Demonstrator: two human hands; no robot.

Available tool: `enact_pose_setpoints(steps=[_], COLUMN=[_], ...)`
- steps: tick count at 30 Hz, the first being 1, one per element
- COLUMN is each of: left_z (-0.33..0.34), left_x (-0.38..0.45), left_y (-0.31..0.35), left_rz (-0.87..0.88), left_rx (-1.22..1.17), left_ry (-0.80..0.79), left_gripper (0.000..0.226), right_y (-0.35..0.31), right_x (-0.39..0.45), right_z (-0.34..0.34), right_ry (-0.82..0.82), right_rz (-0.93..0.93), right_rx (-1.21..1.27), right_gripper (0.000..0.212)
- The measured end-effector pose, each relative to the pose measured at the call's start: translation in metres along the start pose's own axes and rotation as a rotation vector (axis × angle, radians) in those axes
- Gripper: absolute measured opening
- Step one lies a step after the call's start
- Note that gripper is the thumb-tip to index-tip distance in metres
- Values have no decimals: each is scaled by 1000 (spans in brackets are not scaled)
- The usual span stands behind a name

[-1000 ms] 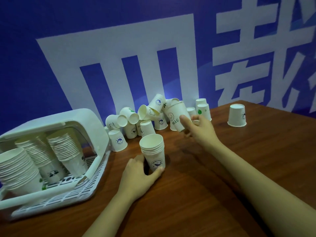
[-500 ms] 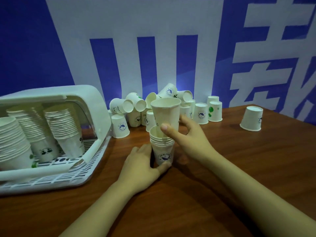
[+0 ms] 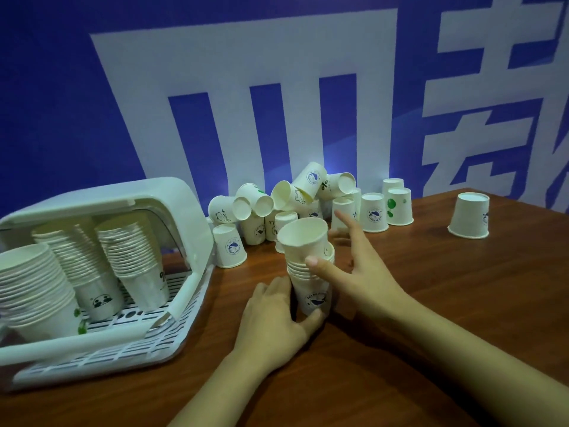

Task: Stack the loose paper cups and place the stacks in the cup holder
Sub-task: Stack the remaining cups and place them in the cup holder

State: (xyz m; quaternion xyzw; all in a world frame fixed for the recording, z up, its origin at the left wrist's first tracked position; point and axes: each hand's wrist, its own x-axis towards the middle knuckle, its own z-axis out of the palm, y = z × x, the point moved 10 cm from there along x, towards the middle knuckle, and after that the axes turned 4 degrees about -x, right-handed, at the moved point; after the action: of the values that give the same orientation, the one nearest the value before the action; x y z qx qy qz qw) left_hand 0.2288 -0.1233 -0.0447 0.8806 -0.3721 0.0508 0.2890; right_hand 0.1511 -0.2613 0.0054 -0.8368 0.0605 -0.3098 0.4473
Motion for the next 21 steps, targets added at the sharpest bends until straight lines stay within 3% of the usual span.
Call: enact_pose_setpoints(steps=[4,9,12,18,21], left_z=[1,-2,-10,-20,-18], left_x=[0,-1,-4,-2,-1], left_y=[-2,1,5,-9,-18], left_rz=[0,-2,-26,-136,-172], left_rx=[-12,81,95,41,-219], left_ry=[12,38,75,128,145], left_gripper=[56,52,51,54,67], right_y=[-23,-18,-12,18,8], right_x=[-8,-4,-4,4,6], right_z=[-1,9,12,28,48], right_ry=[-23,-30,-29,-9,-122], right_rz=[-267,-292,-250,-108,-153], right_rx=[-324,-433,-321,170,196], right_gripper=[76,58,57,57,63])
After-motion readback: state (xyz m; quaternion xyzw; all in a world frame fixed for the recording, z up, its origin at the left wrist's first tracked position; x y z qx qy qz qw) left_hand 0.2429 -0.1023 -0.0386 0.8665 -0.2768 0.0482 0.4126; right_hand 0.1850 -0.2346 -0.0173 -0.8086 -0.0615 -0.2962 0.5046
